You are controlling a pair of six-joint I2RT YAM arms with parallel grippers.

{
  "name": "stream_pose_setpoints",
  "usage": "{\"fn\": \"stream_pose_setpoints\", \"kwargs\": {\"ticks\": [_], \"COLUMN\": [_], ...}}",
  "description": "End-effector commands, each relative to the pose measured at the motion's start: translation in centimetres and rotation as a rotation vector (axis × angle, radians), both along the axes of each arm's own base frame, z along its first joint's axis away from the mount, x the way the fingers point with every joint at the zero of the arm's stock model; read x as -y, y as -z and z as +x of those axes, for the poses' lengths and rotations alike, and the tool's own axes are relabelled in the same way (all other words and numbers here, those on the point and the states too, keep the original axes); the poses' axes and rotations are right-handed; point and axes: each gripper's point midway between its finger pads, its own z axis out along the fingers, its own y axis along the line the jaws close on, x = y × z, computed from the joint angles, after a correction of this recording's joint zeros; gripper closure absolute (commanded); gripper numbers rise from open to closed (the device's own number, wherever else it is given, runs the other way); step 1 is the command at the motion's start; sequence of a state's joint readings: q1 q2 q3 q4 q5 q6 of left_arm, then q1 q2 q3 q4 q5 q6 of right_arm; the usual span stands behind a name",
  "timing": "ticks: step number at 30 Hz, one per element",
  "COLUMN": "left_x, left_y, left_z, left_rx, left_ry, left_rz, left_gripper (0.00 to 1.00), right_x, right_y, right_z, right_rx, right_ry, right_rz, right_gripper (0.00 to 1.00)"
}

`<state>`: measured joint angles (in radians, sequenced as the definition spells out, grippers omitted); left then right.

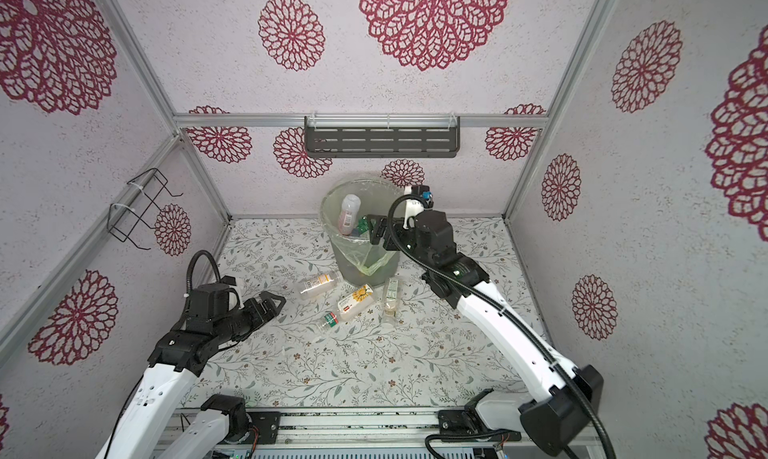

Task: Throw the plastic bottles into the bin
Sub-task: 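Carry the red-capped bottle over the bin and open the right gripper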

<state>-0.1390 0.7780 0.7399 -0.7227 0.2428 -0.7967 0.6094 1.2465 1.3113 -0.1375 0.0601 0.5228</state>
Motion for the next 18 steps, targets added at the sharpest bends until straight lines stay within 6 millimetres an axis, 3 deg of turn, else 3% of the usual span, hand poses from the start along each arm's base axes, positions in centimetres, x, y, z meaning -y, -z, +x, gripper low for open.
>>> {"fn": "stream_pose_setpoints", "kwargs": {"ticks": [1,9,18], "left_x": [-0.2,-0.2,0.1], "left_y": [-0.9,-0.4,0.2], "left_z": [0.6,0.4,0.0], "left_rx": [0.031,0.021,0.015], "left_ry": [-0.002,-0.007,0.004], "left_rz": [0.013,0.003,-0.02], "left_gripper": [0.03,0.03,0.03], "right_x": [2.4,5.0,5.7], "right_y": [0.0,3.7,7.3], "right_z": [-0.6,-2.0,-2.6], "right_rx": [0.031,-0.021,-0.088], "right_ry": [0.086,0.158,0.174], "right_rz": [-0.018,-0.051,-0.042], "right_gripper": [0.01,0.01,0.01]}}
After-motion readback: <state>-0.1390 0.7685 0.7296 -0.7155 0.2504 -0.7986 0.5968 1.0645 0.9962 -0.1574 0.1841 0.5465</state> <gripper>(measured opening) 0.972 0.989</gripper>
